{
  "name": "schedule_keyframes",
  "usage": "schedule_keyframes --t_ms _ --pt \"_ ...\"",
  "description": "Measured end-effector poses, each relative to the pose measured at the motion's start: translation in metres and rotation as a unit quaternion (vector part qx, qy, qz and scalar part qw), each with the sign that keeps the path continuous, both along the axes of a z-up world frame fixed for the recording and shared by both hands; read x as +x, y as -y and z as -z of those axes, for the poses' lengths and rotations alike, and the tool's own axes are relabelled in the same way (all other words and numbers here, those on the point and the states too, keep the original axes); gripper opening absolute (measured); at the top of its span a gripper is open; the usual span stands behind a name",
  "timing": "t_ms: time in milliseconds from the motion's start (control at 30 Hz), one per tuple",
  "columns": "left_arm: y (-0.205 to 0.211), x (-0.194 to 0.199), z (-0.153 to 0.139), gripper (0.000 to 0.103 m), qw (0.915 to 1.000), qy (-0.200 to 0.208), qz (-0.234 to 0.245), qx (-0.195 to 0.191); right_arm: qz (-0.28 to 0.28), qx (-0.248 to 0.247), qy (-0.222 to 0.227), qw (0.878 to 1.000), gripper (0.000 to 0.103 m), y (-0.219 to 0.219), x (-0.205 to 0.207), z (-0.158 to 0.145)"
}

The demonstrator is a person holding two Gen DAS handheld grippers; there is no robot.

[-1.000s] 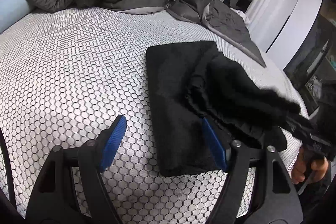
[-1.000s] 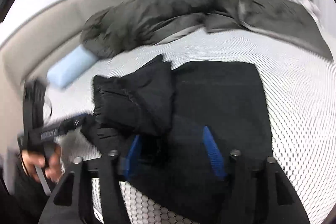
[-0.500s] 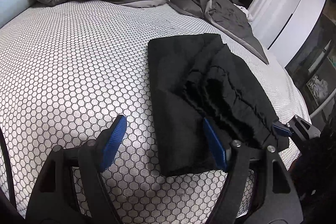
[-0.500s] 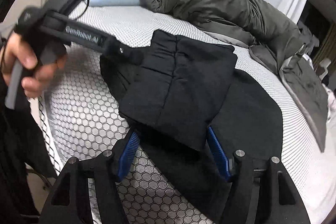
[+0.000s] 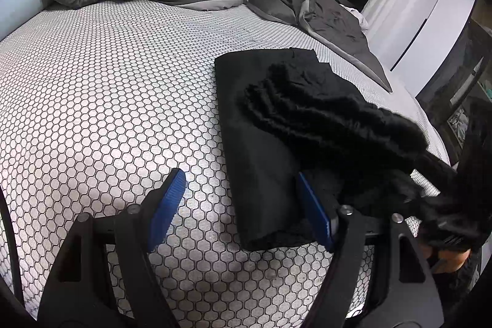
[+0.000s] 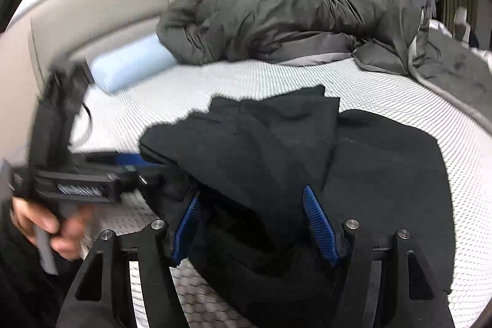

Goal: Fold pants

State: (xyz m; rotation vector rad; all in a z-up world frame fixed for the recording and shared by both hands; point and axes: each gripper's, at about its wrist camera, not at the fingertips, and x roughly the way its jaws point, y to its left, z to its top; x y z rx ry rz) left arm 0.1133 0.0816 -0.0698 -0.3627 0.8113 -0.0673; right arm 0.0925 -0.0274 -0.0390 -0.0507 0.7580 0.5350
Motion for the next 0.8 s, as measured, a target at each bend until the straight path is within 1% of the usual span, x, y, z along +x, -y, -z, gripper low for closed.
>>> schedule_keyframes --t_ms 67,133,167,233,300,367,467,600,700,733,767,800 --pt "0.0 0.001 0.002 0.071 1.0 -0.005 0.0 0.004 0.002 0.04 -0.002 0.999 0.067 0.005 -0.001 -0.008" --pt "-0.001 0.003 0.005 0.073 0.9999 -0.013 -0.004 0.005 0.008 0.06 -0.01 0.998 0.067 0.008 0.0 -0.014" --pt "-0.001 0.004 0.006 0.073 0.9999 -0.015 -0.005 0.001 0.017 0.052 -0.006 0.998 0.067 0.007 0.001 -0.016" --pt "-0.001 0.005 0.007 0.073 0.9998 -0.017 -0.005 0.0 0.013 0.015 0.017 1.0 0.067 0.0 -0.003 -0.019" --pt "-0.002 0.006 0.008 0.073 0.9998 -0.018 -0.005 -0.005 -0.019 -0.035 0.035 0.999 0.067 -0.014 -0.01 -0.018" --pt "-0.003 0.008 0.01 0.073 0.9997 -0.021 -0.005 -0.014 -0.049 -0.076 0.054 0.994 0.067 -0.029 -0.021 -0.015" --pt "-0.003 0.009 0.01 0.073 0.9995 -0.022 -0.008 -0.022 -0.073 -0.121 0.069 0.988 0.067 -0.046 -0.033 -0.005" --pt "-0.002 0.008 0.01 0.073 0.9996 -0.022 -0.009 -0.016 -0.087 -0.137 0.063 0.985 0.067 -0.064 -0.031 0.008" --pt "-0.004 0.008 0.013 0.073 0.9996 -0.022 -0.01 -0.017 -0.068 -0.157 0.056 0.984 0.067 -0.07 -0.019 0.018" --pt "-0.005 0.008 0.014 0.074 0.9996 -0.022 -0.009 -0.016 -0.061 -0.144 0.037 0.987 0.065 -0.067 -0.012 0.021" --pt "-0.005 0.008 0.015 0.074 0.9996 -0.022 -0.008 -0.017 -0.059 -0.125 0.028 0.99 0.062 -0.064 -0.008 0.021" --pt "-0.005 0.009 0.015 0.074 0.9995 -0.023 -0.007 -0.018 -0.058 -0.116 0.025 0.991 0.053 -0.062 -0.006 0.021"
